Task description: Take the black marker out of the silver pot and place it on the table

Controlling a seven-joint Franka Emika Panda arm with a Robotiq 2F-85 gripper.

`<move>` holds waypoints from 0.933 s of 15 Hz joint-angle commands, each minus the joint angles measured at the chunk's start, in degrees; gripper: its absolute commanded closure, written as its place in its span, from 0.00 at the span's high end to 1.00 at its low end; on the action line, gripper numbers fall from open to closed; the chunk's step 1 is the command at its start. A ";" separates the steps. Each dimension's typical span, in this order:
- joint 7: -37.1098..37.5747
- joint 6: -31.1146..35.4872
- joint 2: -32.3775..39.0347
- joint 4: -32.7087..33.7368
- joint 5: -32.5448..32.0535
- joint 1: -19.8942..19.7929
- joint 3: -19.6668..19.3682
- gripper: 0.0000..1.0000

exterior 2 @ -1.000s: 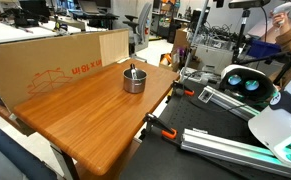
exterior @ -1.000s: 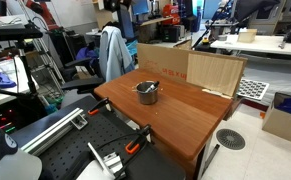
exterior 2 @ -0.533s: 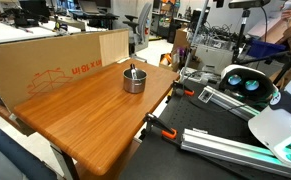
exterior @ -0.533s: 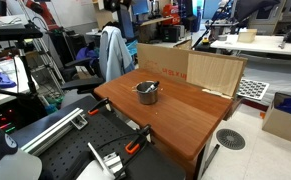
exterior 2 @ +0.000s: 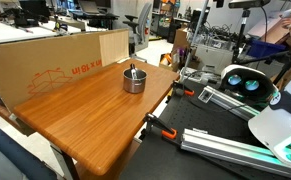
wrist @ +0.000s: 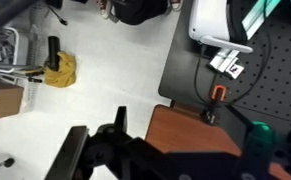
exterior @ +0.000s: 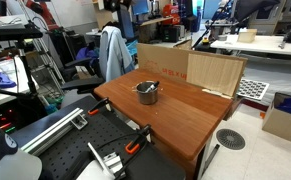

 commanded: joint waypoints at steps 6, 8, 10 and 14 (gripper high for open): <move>5.25 4.80 2.94 -1.38 4.44 2.01 -1.63 1.00; 6.60 7.91 4.89 -1.45 7.86 2.10 -2.20 1.00; 8.14 12.12 6.95 -1.74 10.83 1.80 -2.27 1.00; 10.48 18.32 13.16 -0.29 16.28 2.02 -1.63 1.00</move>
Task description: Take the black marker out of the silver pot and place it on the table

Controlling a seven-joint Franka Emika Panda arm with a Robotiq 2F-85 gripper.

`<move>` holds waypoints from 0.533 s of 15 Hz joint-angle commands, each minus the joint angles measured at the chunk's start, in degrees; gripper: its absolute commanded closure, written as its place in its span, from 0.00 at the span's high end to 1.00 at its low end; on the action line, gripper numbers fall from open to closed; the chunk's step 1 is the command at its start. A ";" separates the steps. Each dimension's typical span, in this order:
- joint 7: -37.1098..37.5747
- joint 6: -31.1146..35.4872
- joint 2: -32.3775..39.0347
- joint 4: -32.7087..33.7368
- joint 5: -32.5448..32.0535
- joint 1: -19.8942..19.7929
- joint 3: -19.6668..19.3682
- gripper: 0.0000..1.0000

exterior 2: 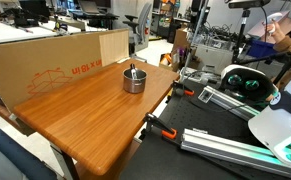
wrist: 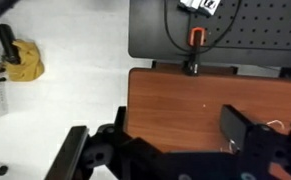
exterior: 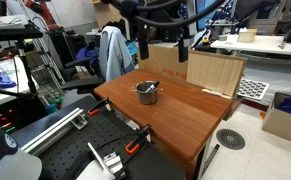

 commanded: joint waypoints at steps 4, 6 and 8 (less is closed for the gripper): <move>2.32 7.96 11.26 4.41 10.01 2.37 0.44 1.00; 2.29 10.18 14.89 6.02 13.85 3.34 1.30 1.00; 2.29 11.97 18.00 7.48 17.53 4.12 2.50 1.00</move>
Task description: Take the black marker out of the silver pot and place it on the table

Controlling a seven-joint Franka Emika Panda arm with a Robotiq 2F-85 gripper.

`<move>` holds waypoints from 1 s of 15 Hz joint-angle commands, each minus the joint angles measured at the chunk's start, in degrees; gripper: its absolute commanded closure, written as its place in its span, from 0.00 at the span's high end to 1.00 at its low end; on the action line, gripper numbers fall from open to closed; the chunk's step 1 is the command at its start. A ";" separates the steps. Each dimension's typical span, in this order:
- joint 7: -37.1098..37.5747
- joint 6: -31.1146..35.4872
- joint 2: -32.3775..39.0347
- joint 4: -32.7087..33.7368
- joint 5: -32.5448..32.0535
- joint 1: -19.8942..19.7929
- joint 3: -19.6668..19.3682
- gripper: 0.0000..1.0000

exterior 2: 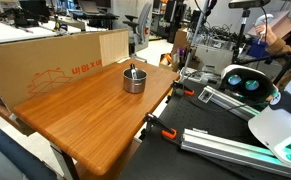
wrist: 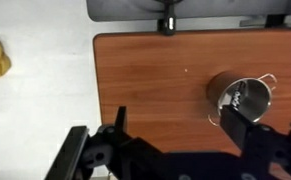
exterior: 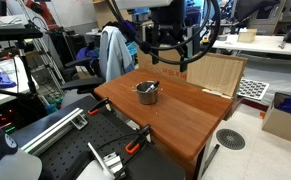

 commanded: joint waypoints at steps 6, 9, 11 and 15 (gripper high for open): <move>1.28 7.69 10.90 5.05 12.81 1.57 5.36 1.00; 1.69 10.52 13.48 5.52 15.63 1.79 7.41 1.00; 2.30 12.19 15.38 5.99 16.20 1.84 8.48 1.00; 3.54 14.54 20.19 7.32 17.78 1.67 10.75 1.00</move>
